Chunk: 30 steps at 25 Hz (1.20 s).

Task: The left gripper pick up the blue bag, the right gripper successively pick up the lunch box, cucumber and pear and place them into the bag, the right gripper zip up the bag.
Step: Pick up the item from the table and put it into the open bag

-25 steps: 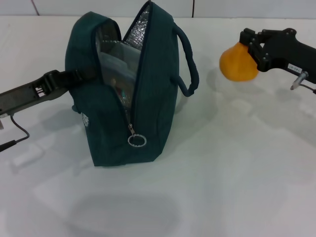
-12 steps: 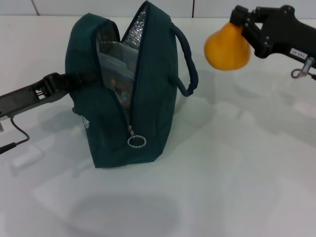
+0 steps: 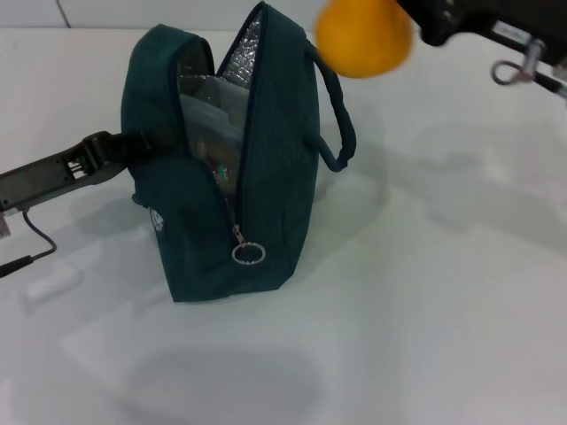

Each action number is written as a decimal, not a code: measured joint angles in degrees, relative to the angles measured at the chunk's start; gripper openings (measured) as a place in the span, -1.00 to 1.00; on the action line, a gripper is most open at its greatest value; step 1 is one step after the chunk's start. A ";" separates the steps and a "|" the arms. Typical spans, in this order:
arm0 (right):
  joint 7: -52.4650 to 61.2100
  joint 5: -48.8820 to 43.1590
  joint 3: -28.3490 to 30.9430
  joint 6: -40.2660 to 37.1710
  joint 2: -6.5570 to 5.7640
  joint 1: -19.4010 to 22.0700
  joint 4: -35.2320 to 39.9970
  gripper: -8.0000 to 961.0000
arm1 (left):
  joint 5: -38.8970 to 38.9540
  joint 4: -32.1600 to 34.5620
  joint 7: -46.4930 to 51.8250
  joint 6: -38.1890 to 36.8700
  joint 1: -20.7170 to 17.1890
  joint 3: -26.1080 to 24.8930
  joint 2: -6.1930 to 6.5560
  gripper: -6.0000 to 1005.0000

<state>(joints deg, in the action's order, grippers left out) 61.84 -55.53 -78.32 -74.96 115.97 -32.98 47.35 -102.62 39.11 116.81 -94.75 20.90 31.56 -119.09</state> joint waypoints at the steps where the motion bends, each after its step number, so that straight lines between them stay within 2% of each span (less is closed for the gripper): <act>1: 0.05 0.04 -0.28 0.10 0.03 -1.00 0.00 -0.92 | 0.03 0.00 0.00 0.01 0.06 0.00 0.00 -0.91; 7: 1.28 0.90 -2.48 2.25 0.19 -9.01 -2.50 -0.92 | 0.22 0.00 0.00 0.01 0.49 0.10 0.00 -0.91; 13: 0.95 3.90 -10.23 6.90 0.23 -14.77 -6.49 -0.92 | 0.23 0.00 0.00 -0.02 0.97 0.09 -0.13 -0.91; 20: -1.20 7.85 -18.46 10.57 0.22 -15.53 -9.00 -0.92 | 0.29 0.00 0.00 -0.07 1.49 -0.02 -0.23 -0.91; 30: -1.25 8.32 -20.14 10.80 0.22 -14.14 -11.29 -0.92 | 0.82 0.00 0.00 -0.09 1.02 -0.32 -0.26 -0.91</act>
<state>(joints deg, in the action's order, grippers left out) 60.59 -47.21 -98.46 -64.16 116.18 -47.12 36.06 -101.81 39.11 116.81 -94.84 21.92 31.24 -119.36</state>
